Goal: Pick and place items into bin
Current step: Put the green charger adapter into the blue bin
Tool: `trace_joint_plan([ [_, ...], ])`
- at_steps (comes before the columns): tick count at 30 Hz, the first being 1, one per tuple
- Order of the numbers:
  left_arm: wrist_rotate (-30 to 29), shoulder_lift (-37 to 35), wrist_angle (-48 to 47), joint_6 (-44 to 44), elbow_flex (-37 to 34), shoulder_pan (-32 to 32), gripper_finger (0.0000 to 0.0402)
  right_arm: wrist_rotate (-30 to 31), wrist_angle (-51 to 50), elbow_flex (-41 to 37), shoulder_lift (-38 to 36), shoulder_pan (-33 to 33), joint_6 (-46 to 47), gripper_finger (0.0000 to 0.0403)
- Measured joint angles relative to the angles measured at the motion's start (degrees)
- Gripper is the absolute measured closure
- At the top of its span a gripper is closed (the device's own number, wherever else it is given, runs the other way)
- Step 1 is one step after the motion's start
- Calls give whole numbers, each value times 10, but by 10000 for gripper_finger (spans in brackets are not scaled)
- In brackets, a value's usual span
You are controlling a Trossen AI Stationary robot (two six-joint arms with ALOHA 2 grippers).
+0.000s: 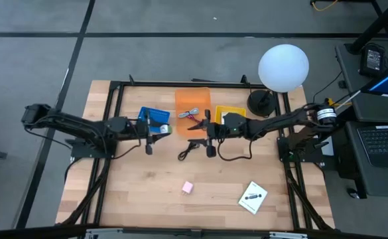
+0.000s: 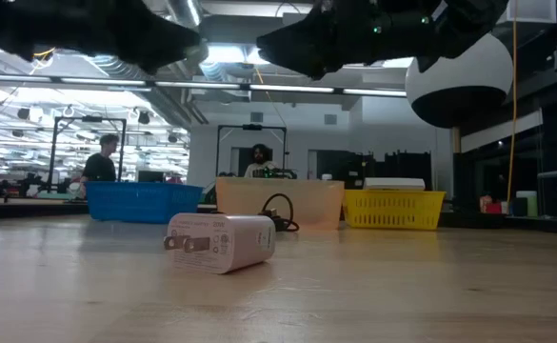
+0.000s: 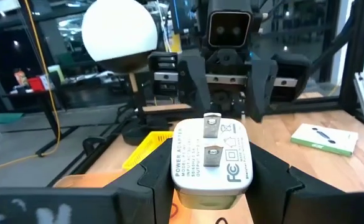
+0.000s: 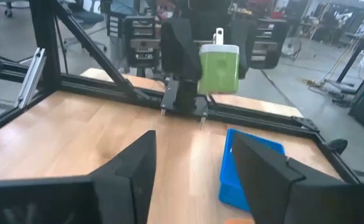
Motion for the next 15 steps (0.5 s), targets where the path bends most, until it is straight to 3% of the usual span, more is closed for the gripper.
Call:
trace_joint_plan([
  [5,0,-60,-13,0,-29,0,259,0,-9,-10,-6,0,17,288],
  [10,-29,-114,-105,-12,-37,0,259,0,27,-42,-5,0,30,387],
  [15,-53,-157,-181,-52,-37,0,259,0,51,-59,-14,-2,45,391],
])
